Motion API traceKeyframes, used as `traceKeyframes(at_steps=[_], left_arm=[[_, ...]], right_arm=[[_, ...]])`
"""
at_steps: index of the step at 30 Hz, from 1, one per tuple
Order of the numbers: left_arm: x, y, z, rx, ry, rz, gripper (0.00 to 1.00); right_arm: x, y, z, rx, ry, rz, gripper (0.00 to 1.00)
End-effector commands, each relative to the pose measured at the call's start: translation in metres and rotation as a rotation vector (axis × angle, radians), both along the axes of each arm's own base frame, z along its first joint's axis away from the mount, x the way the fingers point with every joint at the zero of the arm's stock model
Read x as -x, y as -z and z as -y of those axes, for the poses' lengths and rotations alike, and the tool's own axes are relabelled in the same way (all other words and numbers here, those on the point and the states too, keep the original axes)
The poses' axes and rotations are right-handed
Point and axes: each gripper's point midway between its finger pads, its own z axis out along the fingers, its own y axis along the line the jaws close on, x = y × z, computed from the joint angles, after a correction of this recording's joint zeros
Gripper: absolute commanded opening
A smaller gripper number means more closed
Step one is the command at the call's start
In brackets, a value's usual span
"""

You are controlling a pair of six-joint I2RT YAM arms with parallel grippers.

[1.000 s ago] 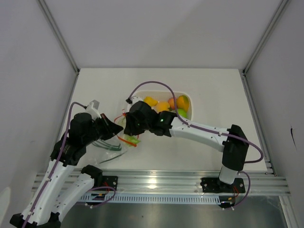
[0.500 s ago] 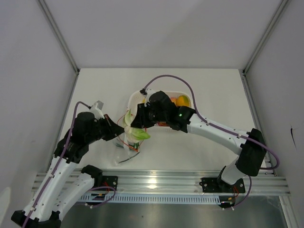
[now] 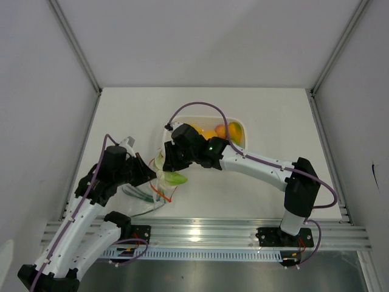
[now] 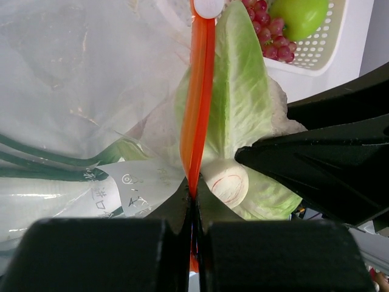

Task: Place the food in the zip-top bag and seal the zipper
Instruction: Place the fake vegetable in the zipper food storage bag.

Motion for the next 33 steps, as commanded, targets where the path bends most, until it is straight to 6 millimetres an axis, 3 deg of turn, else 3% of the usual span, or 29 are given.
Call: traceKeyframes(at_steps=[1,7,10,13,16,20,25,29,33], left_arm=[[-0.004,-0.081,0.045,0.26,0.178,0.219,0.0],[-0.006,-0.08,0.04,0.233,0.155,0.222,0.01],[-0.01,-0.085,0.032,0.179,0.127,0.246,0.01],[-0.013,-0.077,0.022,0.115,0.091,0.232,0.01],[-0.012,-0.082,0.023,0.122,0.1,0.233,0.0],[-0.006,-0.081,0.04,0.204,0.177,0.206,0.01],[0.001,-0.076,0.044,0.211,0.209,0.175,0.01],[0.001,-0.07,0.038,0.189,0.18,0.173,0.0],[0.004,-0.06,0.041,0.208,0.181,0.148,0.01]], right_arm=[[0.016,0.001,-0.024,-0.019,-0.025,-0.001,0.01],[0.032,0.022,-0.015,-0.002,-0.08,-0.03,0.01],[0.04,0.032,-0.009,0.023,-0.086,-0.034,0.01],[0.042,0.041,-0.002,0.049,-0.082,-0.033,0.01],[0.043,0.039,-0.003,0.035,-0.105,-0.023,0.01],[0.049,0.031,-0.017,-0.033,-0.154,-0.047,0.01],[0.019,0.011,-0.024,-0.108,-0.032,-0.027,0.08],[-0.021,-0.001,-0.008,-0.108,0.154,0.076,0.1],[-0.042,-0.016,0.005,-0.231,0.295,0.06,0.11]])
